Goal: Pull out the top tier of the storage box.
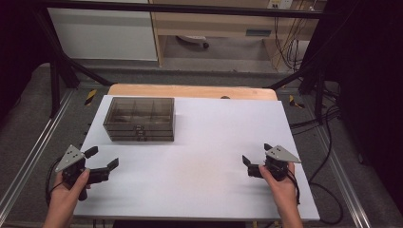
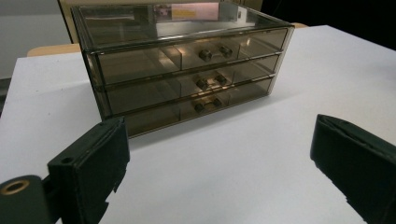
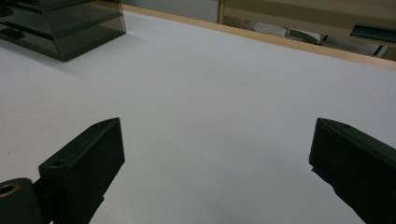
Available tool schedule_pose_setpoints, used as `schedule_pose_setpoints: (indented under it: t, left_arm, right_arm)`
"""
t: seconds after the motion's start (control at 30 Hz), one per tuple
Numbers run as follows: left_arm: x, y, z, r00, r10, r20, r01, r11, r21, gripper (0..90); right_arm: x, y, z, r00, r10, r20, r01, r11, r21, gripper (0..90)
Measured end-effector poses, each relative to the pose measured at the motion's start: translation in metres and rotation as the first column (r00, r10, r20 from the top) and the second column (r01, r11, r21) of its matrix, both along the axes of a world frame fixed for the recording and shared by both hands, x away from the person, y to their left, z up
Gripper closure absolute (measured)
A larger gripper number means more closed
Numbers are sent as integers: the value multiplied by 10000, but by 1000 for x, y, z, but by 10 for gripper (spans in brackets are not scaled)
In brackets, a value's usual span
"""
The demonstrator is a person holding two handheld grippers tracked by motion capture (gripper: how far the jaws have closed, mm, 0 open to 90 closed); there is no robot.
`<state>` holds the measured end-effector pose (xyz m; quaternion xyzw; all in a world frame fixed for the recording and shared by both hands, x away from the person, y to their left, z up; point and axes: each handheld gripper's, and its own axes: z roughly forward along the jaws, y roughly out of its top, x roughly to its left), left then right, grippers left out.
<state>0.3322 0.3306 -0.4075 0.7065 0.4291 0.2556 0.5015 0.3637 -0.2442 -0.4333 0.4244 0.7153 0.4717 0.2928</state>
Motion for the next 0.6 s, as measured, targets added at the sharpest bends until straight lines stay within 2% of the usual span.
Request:
schedule_pose_setpoints:
  t: [0.1, 0.17, 0.33, 0.37, 0.4, 0.43, 0.5, 0.6]
  left_arm:
    - [-1, -2, 0, 10000, 71, 59, -73, 9993, 369, 49]
    - [1, -6, -2, 10000, 28, -55, -25, 9985, 543, 52]
    - [1, -16, -2, 10000, -38, -40, 42, 9956, 935, 57]
    - [1, -18, -1, 9999, -108, -25, 110, 9939, 1098, 61]
    - [0, -23, -2, 9998, -184, 47, 175, 9888, 1485, 60]
    - [0, -23, -2, 9998, -184, 47, 175, 9888, 1485, 61]
    - [-1, -27, -3, 9996, -280, 100, 257, 9822, 1859, 61]
    - [-3, -33, -4, 9989, -438, 176, 392, 9776, 2069, 63]
  right_arm:
    - [1, 1, 1, 10000, 20, 49, -21, 10000, 81, 45]
    - [1, 1, 2, 9998, -79, 164, 78, 10000, 18, 45]
    - [1, 1, 3, 9998, -21, 190, 22, 10000, -28, 43]
    - [1, 1, 2, 9999, 8, 147, -6, 9999, -101, 42]
    - [2, 1, 2, 9999, 42, 126, -40, 9999, -142, 42]
    - [2, 1, 2, 9999, 42, 126, -40, 9999, -142, 42]
    - [2, 3, 2, 9999, 88, 64, -86, 9997, -217, 41]
    - [2, 5, 3, 10000, 33, 45, -32, 9995, -302, 39]
